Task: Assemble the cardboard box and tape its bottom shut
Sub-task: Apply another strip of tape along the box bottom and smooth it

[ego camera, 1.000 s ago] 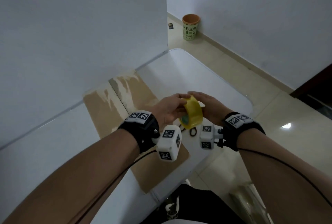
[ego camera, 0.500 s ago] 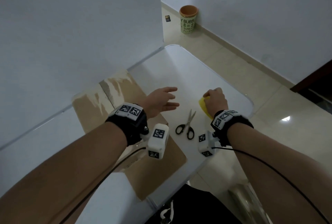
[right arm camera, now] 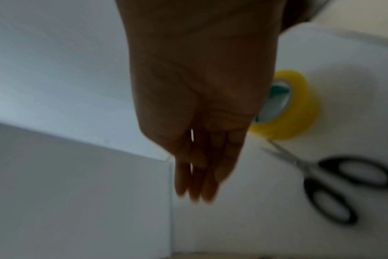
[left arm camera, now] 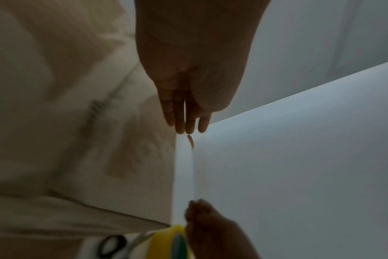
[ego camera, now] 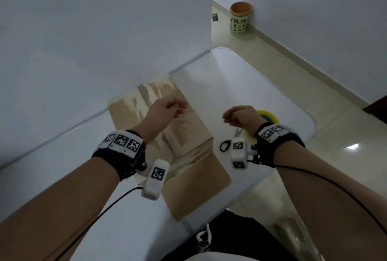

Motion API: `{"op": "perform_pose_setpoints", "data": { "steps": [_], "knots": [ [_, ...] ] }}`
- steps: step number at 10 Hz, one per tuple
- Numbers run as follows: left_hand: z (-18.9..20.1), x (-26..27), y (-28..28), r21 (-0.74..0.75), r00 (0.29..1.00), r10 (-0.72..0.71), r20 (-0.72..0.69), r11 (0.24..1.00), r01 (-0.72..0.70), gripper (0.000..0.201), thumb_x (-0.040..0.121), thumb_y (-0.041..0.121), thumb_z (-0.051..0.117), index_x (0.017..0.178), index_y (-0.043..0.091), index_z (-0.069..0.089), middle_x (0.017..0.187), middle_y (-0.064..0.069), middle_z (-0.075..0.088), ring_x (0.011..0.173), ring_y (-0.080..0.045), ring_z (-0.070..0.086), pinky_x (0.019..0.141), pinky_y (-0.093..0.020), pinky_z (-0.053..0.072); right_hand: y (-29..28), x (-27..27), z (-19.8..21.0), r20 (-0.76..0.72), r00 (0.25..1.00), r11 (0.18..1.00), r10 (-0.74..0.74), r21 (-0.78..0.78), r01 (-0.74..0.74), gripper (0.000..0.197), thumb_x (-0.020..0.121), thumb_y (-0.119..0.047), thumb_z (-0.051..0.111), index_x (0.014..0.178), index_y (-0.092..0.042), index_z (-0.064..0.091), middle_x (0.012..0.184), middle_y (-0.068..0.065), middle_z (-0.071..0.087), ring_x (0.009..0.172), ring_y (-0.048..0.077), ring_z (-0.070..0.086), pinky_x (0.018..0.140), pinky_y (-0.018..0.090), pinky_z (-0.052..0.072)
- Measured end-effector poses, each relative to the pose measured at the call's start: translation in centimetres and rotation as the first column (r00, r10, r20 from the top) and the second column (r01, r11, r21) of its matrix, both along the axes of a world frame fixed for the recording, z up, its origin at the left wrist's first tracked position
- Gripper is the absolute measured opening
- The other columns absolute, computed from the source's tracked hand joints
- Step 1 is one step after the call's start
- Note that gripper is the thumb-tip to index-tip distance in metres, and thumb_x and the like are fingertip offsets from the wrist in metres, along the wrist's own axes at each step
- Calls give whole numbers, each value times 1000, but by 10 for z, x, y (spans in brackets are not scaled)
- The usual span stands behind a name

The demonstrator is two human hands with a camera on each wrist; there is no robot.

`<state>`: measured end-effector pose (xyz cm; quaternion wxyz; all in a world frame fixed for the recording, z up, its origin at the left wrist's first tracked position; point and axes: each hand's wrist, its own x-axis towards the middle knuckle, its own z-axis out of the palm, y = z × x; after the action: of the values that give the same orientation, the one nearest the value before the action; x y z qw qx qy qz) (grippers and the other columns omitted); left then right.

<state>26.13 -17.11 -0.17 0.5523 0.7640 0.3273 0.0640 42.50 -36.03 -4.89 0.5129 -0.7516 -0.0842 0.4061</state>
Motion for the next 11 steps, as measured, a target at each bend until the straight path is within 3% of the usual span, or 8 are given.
{"op": "perform_pose_setpoints", "data": {
  "steps": [1, 2, 3, 4, 6, 7, 9, 11],
  "knots": [
    [-11, -45, 9, 243, 997, -18, -76, 969, 36, 32, 98, 10, 45, 101, 27, 71, 98, 0, 73, 83, -12, 67, 79, -24, 54, 4, -28, 33, -256, 943, 974, 213, 131, -185, 33, 89, 9, 32, 73, 0, 59, 76, 12, 62, 61, 14, 62, 54, 19, 51],
    [-27, -85, 13, 314, 988, -87, -131, 941, 124, 33, 99, 14, 44, 115, 31, 67, 112, -2, 70, 99, -26, 67, 84, -29, 52, 4, -55, 41, -329, 829, 891, 453, 130, -435, 33, 91, 9, 33, 77, 0, 62, 75, 10, 68, 61, 13, 64, 56, 18, 52],
    [-48, -106, 11, 474, 919, -192, -344, 809, 347, 38, 103, 34, 34, 139, 39, 45, 154, 12, 34, 147, -18, 22, 115, -45, 17, 7, -87, 28, -377, 675, 755, 635, 119, -645, 34, 93, 9, 38, 97, -2, 69, 91, 2, 76, 83, 10, 72, 82, 20, 56],
    [-60, -115, 1, 508, 884, -165, -438, 766, 394, 42, 102, 47, 25, 144, 51, 28, 159, 22, 11, 150, -13, -2, 112, -63, -5, 14, -120, 8, -379, 651, 736, 658, 140, -663, 37, 93, 12, 40, 119, 0, 64, 109, -2, 72, 100, 9, 68, 98, 25, 48],
    [-61, -121, -13, 522, 865, -145, -480, 746, 414, 45, 102, 49, 16, 147, 53, 16, 160, 21, 1, 149, -15, -11, 109, -64, -15, 30, -159, -29, -292, 903, 948, 314, 45, -315, 39, 86, 17, 37, 116, 13, 62, 111, 15, 67, 86, 14, 66, 72, 20, 46],
    [-62, -122, -10, 505, 843, -181, -507, 730, 460, 46, 101, 50, 16, 147, 53, 12, 160, 20, -2, 149, -17, -13, 109, -66, -15, 40, -166, -47, -189, 967, 978, 173, -86, -192, 38, 82, 17, 39, 113, 18, 60, 104, 22, 66, 81, 22, 65, 65, 24, 46],
    [-60, -121, -9, 475, 816, -207, -539, 725, 498, 48, 101, 51, 16, 148, 53, 7, 160, 21, -7, 148, -18, -16, 109, -66, -15, 32, -154, -77, -157, 975, 954, 157, -231, -191, 19, 84, -7, 66, 100, -15, 57, 92, 1, 63, 72, 6, 60, 52, 12, 49],
    [-62, -121, -7, 470, 796, -220, -563, 708, 528, 49, 101, 51, 13, 148, 53, 0, 160, 20, -11, 148, -18, -18, 108, -66, -15, 35, -164, -54, -344, 896, 939, 280, -98, -331, 26, 88, 8, 49, 84, -10, 67, 75, -1, 66, 68, 8, 61, 65, 16, 50]
  ]
}}
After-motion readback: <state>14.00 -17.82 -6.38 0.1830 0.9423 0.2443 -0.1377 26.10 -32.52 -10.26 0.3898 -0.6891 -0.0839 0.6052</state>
